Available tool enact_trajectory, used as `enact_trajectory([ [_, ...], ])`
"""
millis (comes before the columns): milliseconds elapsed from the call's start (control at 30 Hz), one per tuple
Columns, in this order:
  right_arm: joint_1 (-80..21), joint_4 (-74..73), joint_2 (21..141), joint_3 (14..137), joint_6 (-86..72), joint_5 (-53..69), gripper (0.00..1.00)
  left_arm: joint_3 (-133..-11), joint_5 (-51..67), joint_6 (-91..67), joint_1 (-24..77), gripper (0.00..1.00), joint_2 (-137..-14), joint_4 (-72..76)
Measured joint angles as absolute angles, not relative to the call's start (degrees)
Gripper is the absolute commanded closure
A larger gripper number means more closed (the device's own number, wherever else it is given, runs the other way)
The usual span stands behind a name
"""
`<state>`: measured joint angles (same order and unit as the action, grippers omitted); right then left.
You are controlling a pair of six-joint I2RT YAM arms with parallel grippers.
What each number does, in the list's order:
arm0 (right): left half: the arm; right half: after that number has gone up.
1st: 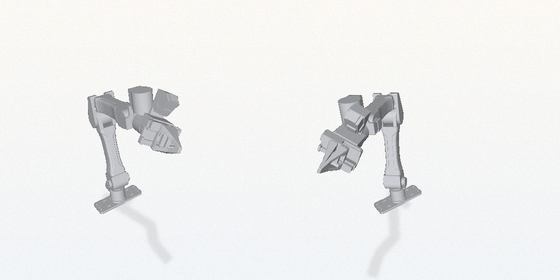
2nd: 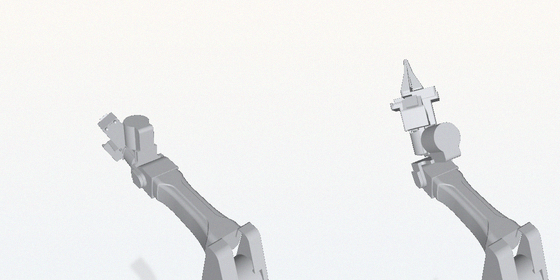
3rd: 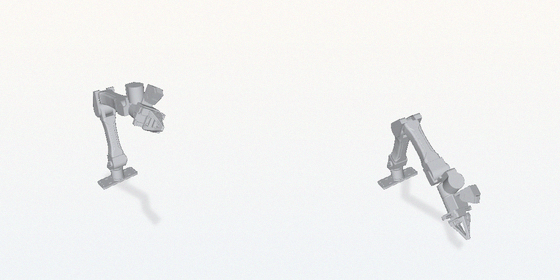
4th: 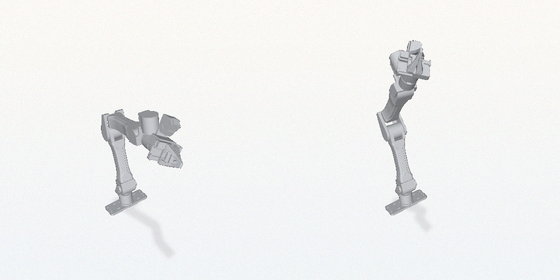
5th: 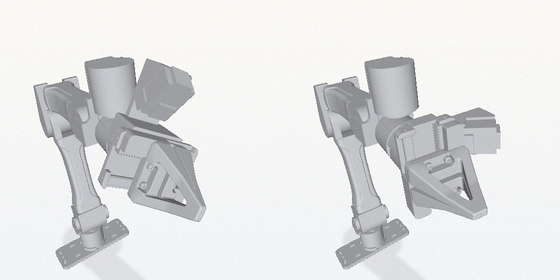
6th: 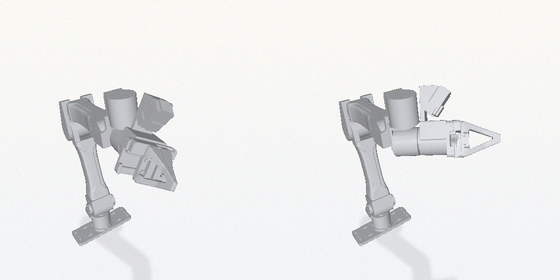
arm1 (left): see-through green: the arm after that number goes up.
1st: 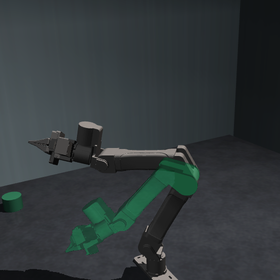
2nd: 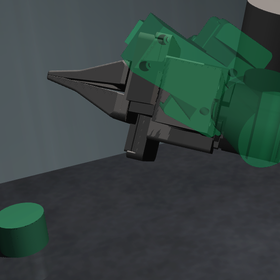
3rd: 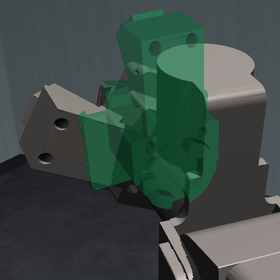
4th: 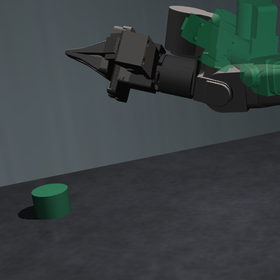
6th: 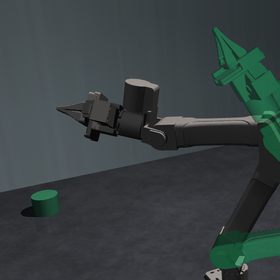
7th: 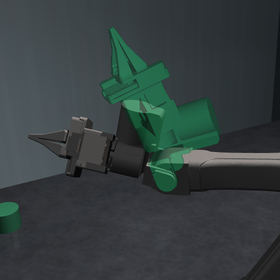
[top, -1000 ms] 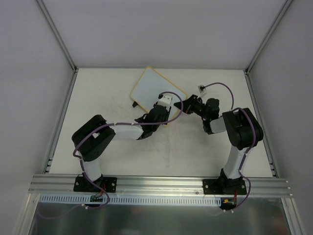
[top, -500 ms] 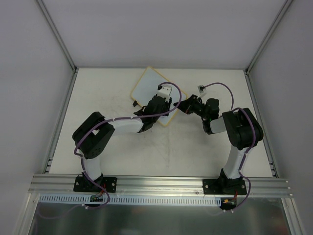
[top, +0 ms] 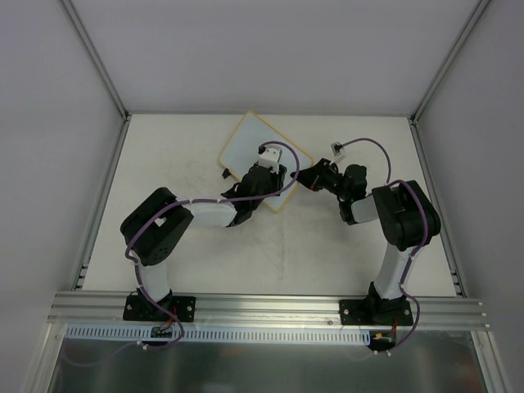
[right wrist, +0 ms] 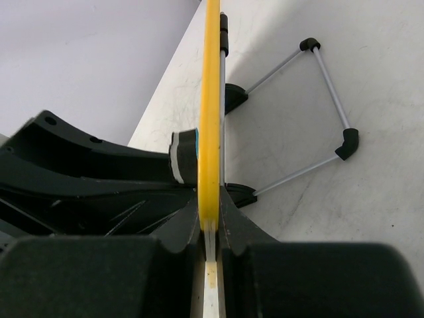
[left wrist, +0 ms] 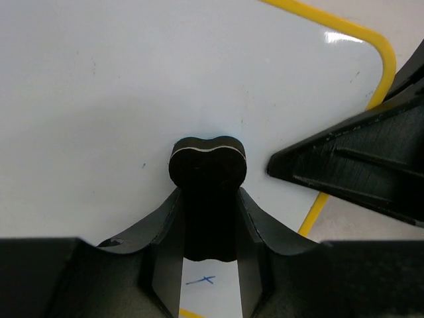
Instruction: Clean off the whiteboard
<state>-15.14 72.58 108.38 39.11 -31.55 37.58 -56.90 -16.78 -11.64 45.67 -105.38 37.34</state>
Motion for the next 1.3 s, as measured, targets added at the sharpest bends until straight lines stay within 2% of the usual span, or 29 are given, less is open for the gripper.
enact_trajectory([
  [267,-15.18,72.62,108.38,39.11,-31.33,37.87,1.0,-45.89,-17.04,-13.96,45.69,1.0,-102.52,41.95],
  [567,-15.2,72.66,108.38,39.11,-31.2,38.0,1.0,-43.13,-17.12,-15.22,45.69,1.0,-102.32,45.39],
  [967,-15.27,72.66,108.38,39.11,-31.97,38.06,1.0,-51.44,-15.7,-12.62,41.39,1.0,-100.73,35.31],
  [1300,-15.31,72.66,108.38,39.11,-32.36,38.24,1.0,-57.04,-14.33,-11.38,40.05,1.0,-99.55,33.5],
])
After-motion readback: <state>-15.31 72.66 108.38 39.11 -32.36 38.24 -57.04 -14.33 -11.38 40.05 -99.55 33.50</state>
